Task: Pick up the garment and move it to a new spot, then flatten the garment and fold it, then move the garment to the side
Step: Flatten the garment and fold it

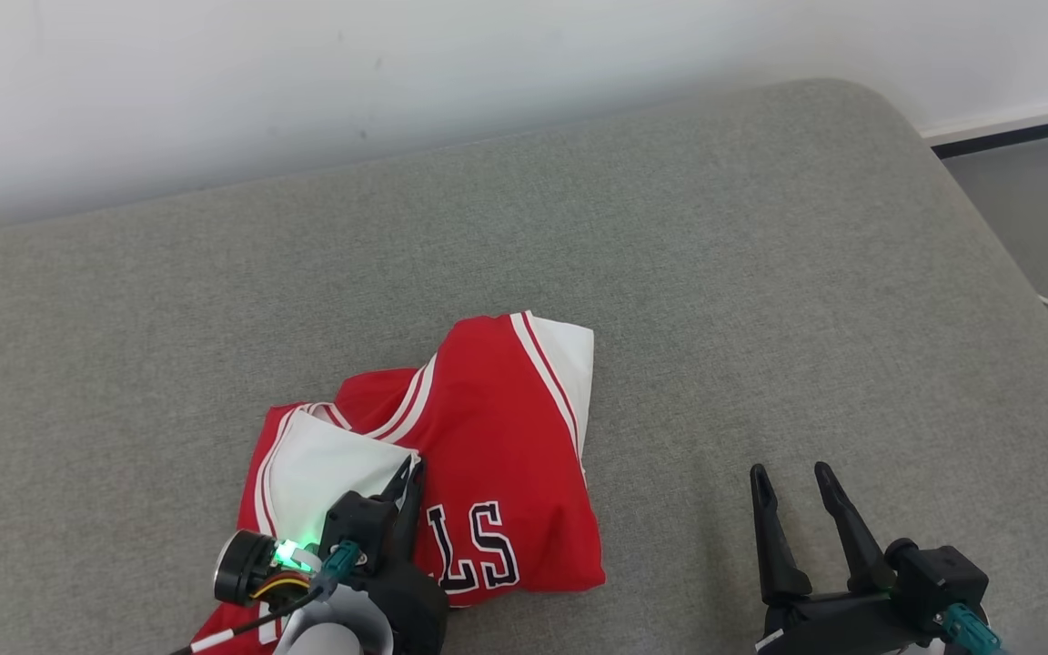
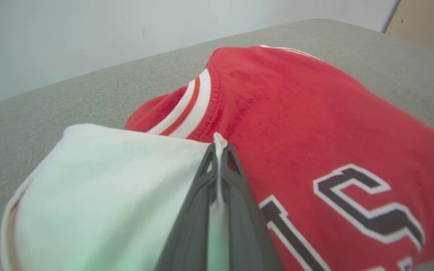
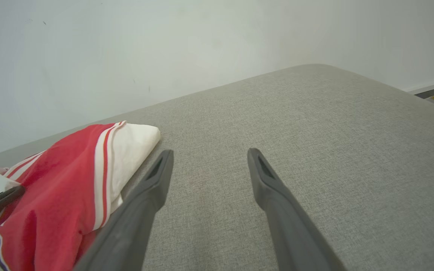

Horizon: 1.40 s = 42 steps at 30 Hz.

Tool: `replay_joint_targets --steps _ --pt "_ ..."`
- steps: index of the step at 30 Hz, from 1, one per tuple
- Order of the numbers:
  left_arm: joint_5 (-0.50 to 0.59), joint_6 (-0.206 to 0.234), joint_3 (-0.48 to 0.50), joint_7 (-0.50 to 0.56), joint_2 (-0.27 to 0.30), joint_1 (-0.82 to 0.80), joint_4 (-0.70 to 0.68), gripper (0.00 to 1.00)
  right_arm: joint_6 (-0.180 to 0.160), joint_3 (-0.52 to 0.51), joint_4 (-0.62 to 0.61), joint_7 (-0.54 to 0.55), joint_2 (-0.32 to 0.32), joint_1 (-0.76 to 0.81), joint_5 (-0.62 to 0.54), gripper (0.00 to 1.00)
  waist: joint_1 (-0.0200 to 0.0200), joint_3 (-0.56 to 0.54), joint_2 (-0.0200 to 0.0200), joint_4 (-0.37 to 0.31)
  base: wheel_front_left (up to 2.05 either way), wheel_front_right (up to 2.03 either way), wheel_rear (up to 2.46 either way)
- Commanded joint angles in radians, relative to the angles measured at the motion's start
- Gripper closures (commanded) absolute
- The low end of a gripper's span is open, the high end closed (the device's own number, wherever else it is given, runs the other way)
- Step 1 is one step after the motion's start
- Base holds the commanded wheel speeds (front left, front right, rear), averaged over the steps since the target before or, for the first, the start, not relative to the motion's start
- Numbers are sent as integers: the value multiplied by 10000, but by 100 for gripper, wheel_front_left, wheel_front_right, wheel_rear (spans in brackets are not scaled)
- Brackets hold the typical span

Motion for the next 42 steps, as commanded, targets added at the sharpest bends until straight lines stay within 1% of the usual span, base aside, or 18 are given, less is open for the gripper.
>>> replay_joint_targets --steps 1,5,10,14,15,18,23,28,29,31,33,36,37,39,42 --pt "-152 -32 20 -86 -16 -99 1 100 -23 -51 -15 -51 28 48 -8 0 0 -53 -1 68 0 0 0" --pt "-308 -123 -57 -163 -37 -160 -345 100 -23 -97 -14 -51 28 161 36 0 0 -210 -1 361 0 0 0" --pt "-636 -268 -203 -189 -49 -388 -1366 100 -23 -94 -11 -51 26 255 63 0 0 -472 -1 978 0 0 0" --pt "-643 -437 -658 -196 -53 -1130 -1964 100 -23 -33 16 -51 28 197 -47 0 0 -702 -1 1341 0 0 0" --pt "-769 -503 -955 -124 -58 -1648 -2212 100 -23 -20 47 -50 25 144 -88 0 0 -776 -1 1391 0 0 0" --pt "-934 -496 -1310 -30 -54 -2466 -2451 100 -23 62 97 -50 25 89 -90 0 0 -855 -1 1276 0 0 0" --pt "-1283 -385 -1796 58 -52 -3783 -2476 100 -23 30 163 -50 26 152 -23 0 0 -895 -1 812 0 0 0" --pt "-1819 -175 -2356 1 -53 -4831 -2396 100 -23 -15 188 -50 28 199 -15 0 0 -864 -1 391 0 0 0" --pt "-1819 -175 -2356 1 -53 -4831 -2396 100 -23 -15 188 -50 28 199 -15 0 0 -864 -1 391 0 0 0" --pt "-2162 -46 -2696 -24 -58 -5220 -2452 100 -23 -72 178 -50 25 216 -33 0 0 -846 -1 321 0 0 0" --pt "-2534 153 -2996 -77 -50 -5570 -2535 100 -23 -110 165 -50 26 224 -57 0 0 -826 -1 298 0 0 0" --pt "-3263 616 -3218 -141 -42 -5921 -2696 100 -23 -161 126 -50 28 196 -78 0 0 -738 -1 323 0 0 0" --pt "-3324 776 -3310 -151 -43 -5983 -2632 100 -23 -176 115 -50 28 167 -79 0 0 -700 -1 351 0 0 0" --pt "-3521 992 -3362 -164 -34 -5915 -2346 100 -23 -172 95 -50 27 121 -80 0 0 -620 -1 429 0 0 0" --pt "-3584 1162 -3251 -195 -30 -5548 -1692 100 -23 -215 60 -50 28 99 -69 0 0 -492 -1 619 0 0 0"
